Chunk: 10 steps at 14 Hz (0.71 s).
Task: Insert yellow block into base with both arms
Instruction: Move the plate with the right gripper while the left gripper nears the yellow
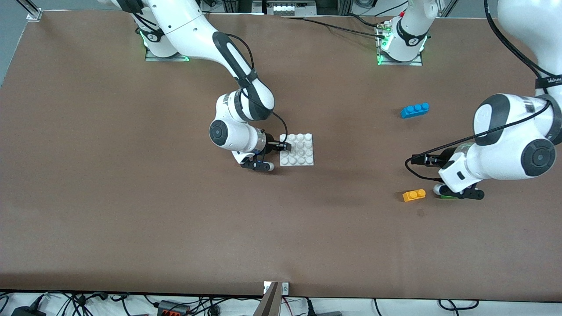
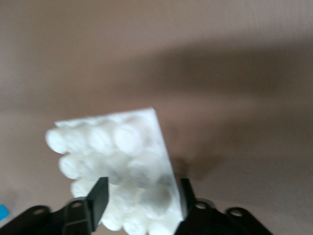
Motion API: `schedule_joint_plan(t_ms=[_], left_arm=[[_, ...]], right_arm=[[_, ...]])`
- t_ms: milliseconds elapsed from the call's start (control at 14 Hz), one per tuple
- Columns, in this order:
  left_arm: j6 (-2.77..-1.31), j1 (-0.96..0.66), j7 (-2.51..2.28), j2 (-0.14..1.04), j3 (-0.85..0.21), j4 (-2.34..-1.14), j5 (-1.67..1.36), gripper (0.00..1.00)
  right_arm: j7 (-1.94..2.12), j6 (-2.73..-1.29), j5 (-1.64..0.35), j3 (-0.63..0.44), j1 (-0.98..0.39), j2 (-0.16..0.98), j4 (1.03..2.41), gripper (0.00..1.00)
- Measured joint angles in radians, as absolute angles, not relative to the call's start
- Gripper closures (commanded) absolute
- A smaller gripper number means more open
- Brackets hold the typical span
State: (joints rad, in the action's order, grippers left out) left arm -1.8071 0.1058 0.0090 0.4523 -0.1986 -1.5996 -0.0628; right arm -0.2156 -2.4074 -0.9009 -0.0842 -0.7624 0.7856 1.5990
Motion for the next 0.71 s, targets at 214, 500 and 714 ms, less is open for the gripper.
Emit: schedule_joint_plan(t_ms=[214, 500, 714], left_arm=[[-1.926, 0.136, 0.009, 0.442, -0.199, -1.688, -0.062, 0.00], [-2.050, 0.157, -0.007, 0.444, -0.200, -1.755, -0.062, 0.00], [-2.124, 0.087, -0.133, 0.457, -0.163, -1.787, -0.061, 0.00]], right_arm=[[-0.216, -2.406, -0.901, -0.121, -0.764, 0.737, 1.603, 0.00], [-0.214, -2.372, -0.863, -0.221, -0.763, 0.642, 1.685, 0.00], [-0.208, -2.142, -0.643, -0.337, -0.762, 0.574, 1.704, 0.00]])
